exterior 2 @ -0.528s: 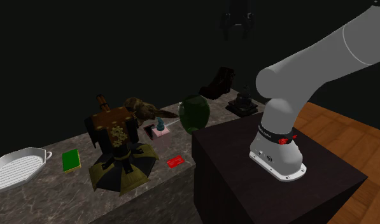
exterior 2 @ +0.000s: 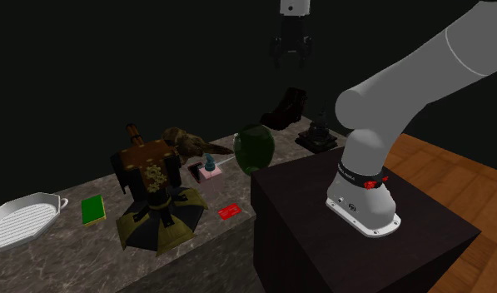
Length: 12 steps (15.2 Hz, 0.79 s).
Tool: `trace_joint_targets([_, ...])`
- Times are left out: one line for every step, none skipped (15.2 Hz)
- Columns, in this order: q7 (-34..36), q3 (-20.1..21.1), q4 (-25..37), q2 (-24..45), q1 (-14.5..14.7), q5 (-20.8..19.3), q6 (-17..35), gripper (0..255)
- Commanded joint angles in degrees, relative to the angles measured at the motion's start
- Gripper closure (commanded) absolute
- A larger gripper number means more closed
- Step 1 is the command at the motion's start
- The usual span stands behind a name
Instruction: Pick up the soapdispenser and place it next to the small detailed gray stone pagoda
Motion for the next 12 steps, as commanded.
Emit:
trace_joint_targets([1.31, 1.61, -1.93, 1.48, 0.69, 1.22, 3.59, 0])
trace_joint_targets([2.07, 2.53, -2.52, 2.61, 1.06, 1.86, 5.37, 0])
trace_joint_targets([2.82, 3.45, -3.02, 3.83, 1.43, 2.47, 7.17, 0])
trace_joint_targets([3.57, 4.39, -3.45, 5.14, 1.78, 3.06, 8.99, 0])
trace_joint_targets([4.32, 5.32, -3.8, 6.55, 2.12, 3.61, 10.82, 0])
trace_joint_targets([5.08, 6.26, -4.07, 8.05, 2.45, 4.12, 12.67, 0])
trace_joint_targets([5.84, 7.2, -4.25, 9.63, 2.75, 4.59, 14.52, 0])
trace_joint_targets([6.62, 8.14, -4.35, 11.3, 3.03, 5.0, 16.39, 0])
trace_joint_targets([7.42, 9.07, -4.37, 13.06, 3.3, 5.35, 18.25, 0])
trace_joint_targets([8.23, 10.01, -4.31, 14.89, 3.53, 5.63, 20.11, 0])
trace_joint_targets([9.07, 10.95, -4.16, 16.8, 3.72, 5.83, 21.96, 0])
trace_joint_targets([9.93, 11.89, -3.94, 18.77, 3.88, 5.94, 23.81, 0])
